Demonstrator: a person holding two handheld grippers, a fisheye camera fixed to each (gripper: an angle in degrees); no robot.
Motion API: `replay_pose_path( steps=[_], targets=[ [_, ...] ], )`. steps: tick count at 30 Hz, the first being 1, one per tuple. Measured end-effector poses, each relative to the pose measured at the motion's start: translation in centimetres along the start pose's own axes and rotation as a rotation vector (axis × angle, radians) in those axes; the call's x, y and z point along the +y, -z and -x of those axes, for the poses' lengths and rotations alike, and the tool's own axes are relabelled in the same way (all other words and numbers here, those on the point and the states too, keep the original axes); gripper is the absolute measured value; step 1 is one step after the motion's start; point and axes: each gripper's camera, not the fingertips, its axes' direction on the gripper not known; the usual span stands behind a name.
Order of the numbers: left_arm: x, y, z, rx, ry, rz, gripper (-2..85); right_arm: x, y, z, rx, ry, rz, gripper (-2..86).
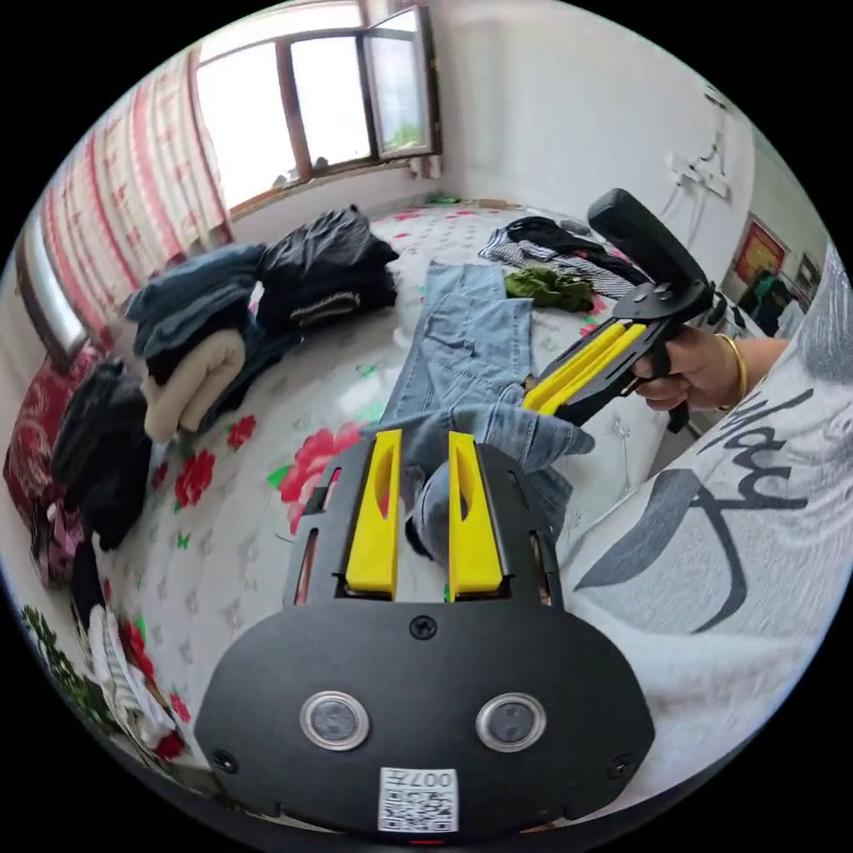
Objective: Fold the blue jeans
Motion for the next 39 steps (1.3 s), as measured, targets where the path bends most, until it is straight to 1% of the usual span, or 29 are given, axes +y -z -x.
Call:
replay_pose_path(
  steps=[2,4,6,7,9,10,11,12,13,14,15,16,17,18,19,20,21,23,24,25,26,27,28,29,30,32,34,37,39],
  targets=[
    [-3.3,0.8,-2.6,-0.056,-0.168,-0.049,9.1,0.7,1.5,0.0,0.042,-0.017,-0.023,8.5],
    [-5.1,1.4,-4.0,-0.112,-0.247,-0.064,8.9,2.1,4.0,-0.6,0.111,-0.07,-0.113,9.1],
    [-6.6,2.5,-4.9,-0.133,-0.289,-0.098,8.4,4.4,7.5,-2.7,0.21,-0.214,-0.231,9.9],
    [-7.5,3.4,-5.4,-0.113,-0.297,-0.12,8.2,5.0,8.3,-3.5,0.248,-0.262,-0.247,10.1],
    [-9.1,4.0,-6.3,-0.024,-0.32,-0.123,8.6,6.7,10.9,-6.5,0.387,-0.407,-0.282,11.2],
    [-10.3,3.6,-7.1,0.056,-0.332,-0.102,9.2,7.0,11.4,-7.3,0.426,-0.441,-0.29,11.5],
    [-11.4,2.3,-8.0,0.141,-0.342,-0.054,10.4,7.3,12.5,-9.0,0.506,-0.498,-0.299,12.1],
    [-11.9,1.2,-8.5,0.174,-0.347,-0.014,10.9,7.2,13.4,-10.6,0.574,-0.539,-0.302,12.8],
    [-12.8,-1.7,-9.4,0.211,-0.347,0.105,11.4,7.0,13.8,-11.4,0.609,-0.555,-0.302,13.1],
    [-13.2,-5.3,-10.3,0.201,-0.341,0.275,11.5,6.3,14.5,-13.0,0.68,-0.588,-0.298,13.8],
    [-13.1,-7.1,-10.6,0.177,-0.342,0.354,11.3,5.4,15.1,-14.8,0.732,-0.63,-0.28,14.5],
    [-12.3,-10.4,-11.3,0.091,-0.368,0.516,9.9,4.9,15.4,-15.8,0.752,-0.646,-0.267,14.8],
    [-10.7,-12.7,-11.8,-0.003,-0.426,0.641,7.5,3.9,15.7,-17.6,0.786,-0.674,-0.241,15.4],
    [-9.8,-13.1,-11.9,-0.038,-0.455,0.665,6.3,3.1,15.9,-19.4,0.81,-0.703,-0.206,15.4],
    [-8.2,-12.8,-11.7,-0.036,-0.492,0.633,4.0,2.7,16.0,-20.3,0.818,-0.719,-0.191,15.3],
    [-6.8,-12.5,-10.9,-0.06,-0.465,0.63,3.6,2.3,15.9,-22.3,0.818,-0.756,-0.156,14.4],
    [-6.1,-12.6,-10.2,-0.083,-0.447,0.665,3.4,2.4,15.7,-24.4,0.802,-0.816,-0.108,13.0],
    [-2.9,-12.9,-6.5,-0.25,-0.367,0.845,3.0,3.2,15.4,-27.3,0.778,-0.918,-0.029,9.7],
    [-2.0,-12.7,-5.3,-0.283,-0.328,0.877,2.9,3.9,15.8,-28.2,0.776,-0.92,-0.018,7.3],
    [-0.2,-12.3,-2.2,-0.364,-0.224,0.945,2.9,4.2,16.3,-28.3,0.791,-0.914,-0.032,6.7],
    [1.4,-11.3,1.1,-0.437,-0.096,0.984,2.9,5.0,18.1,-28.3,0.845,-0.927,-0.074,5.5],
    [2.0,-10.5,2.8,-0.46,-0.025,0.983,2.9,6.2,20.8,-28.2,0.933,-0.973,-0.118,5.0],
    [2.9,-8.8,5.9,-0.426,0.16,0.985,3.1,6.9,22.4,-28.1,0.982,-1.004,-0.145,4.8],
    [3.6,-7.1,8.7,-0.414,0.364,0.977,3.2,8.8,25.8,-27.7,1.073,-1.093,-0.217,5.0],
    [4.0,-6.0,9.8,-0.416,0.448,0.954,3.3,11.1,29.3,-27.1,1.133,-1.19,-0.308,5.5],
    [5.4,-2.0,12.0,-0.419,0.684,0.795,4.8,13.8,33.4,-26.1,1.171,-1.267,-0.387,6.8],
    [6.5,0.2,12.2,-0.417,0.785,0.695,6.4,14.9,35.6,-25.2,1.18,-1.269,-0.398,7.9],
    [8.1,2.9,11.6,-0.444,0.885,0.557,6.3,13.0,34.9,-22.5,1.165,-1.083,-0.439,9.2],
    [8.6,4.2,11.4,-0.47,0.901,0.498,6.4,9.3,30.9,-20.3,1.088,-0.87,-0.471,9.3]
  ],
)
